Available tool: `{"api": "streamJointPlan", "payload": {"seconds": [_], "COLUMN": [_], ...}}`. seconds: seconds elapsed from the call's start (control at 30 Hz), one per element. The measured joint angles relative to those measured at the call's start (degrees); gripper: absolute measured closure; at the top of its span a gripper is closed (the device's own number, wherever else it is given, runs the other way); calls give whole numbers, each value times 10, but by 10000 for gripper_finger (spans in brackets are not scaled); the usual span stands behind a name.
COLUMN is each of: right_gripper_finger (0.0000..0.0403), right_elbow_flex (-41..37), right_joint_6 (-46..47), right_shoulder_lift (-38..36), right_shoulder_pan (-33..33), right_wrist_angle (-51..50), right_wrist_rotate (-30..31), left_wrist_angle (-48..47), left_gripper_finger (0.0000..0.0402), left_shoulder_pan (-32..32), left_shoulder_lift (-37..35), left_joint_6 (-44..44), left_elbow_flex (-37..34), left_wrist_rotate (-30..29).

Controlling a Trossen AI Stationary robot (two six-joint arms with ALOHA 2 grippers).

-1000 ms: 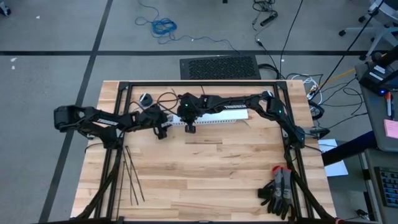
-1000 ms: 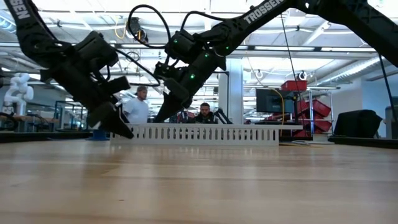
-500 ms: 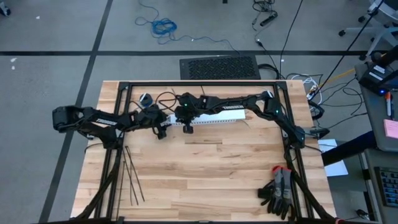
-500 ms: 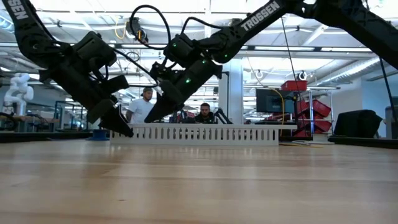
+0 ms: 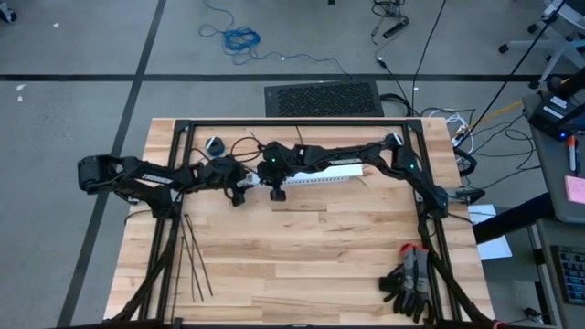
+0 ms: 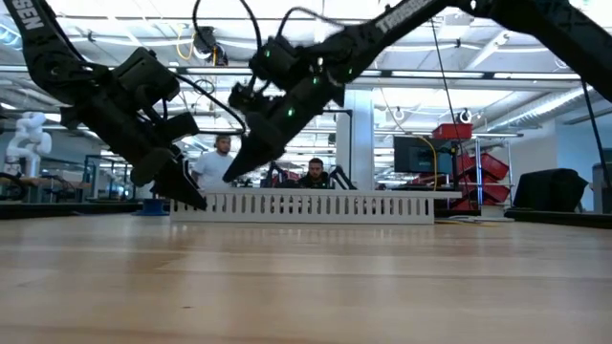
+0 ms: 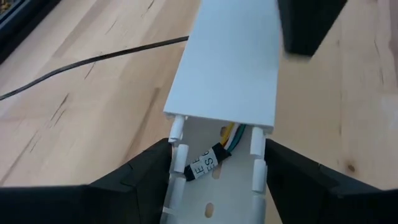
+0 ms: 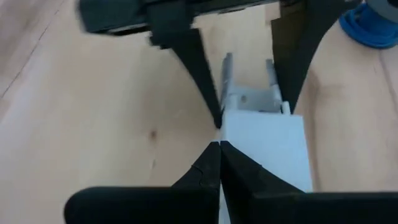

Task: Ziptie cables
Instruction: Close the white cable duct

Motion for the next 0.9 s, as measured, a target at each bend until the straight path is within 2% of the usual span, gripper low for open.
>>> {"api": "streamJointPlan", "payload": {"seconds": [0.13,0.27,0.4,0.9], "right_gripper_finger": [403,403,403,403], "right_elbow_flex": [3,2,3,5], "right_joint_6": [-8,0,1,2], "right_shoulder_lift": [-21,-18,-19,-14], "right_shoulder_pan": [0,-1,1,2], "right_wrist_angle": [-33,-78,-80,-55], "right_wrist_rotate": [34,58,63,47], "left_wrist_angle": [0,-6,-13,-3], "left_gripper_finger": [163,140,120,116], "left_shoulder_pan": [0,-19,-42,-48], "left_shoulder_lift": [0,0,2,9], "left_joint_6": [9,10,11,15], "left_elbow_flex": [0,-1,-3,-1], "left_wrist_rotate": [23,44,44,-12]}}
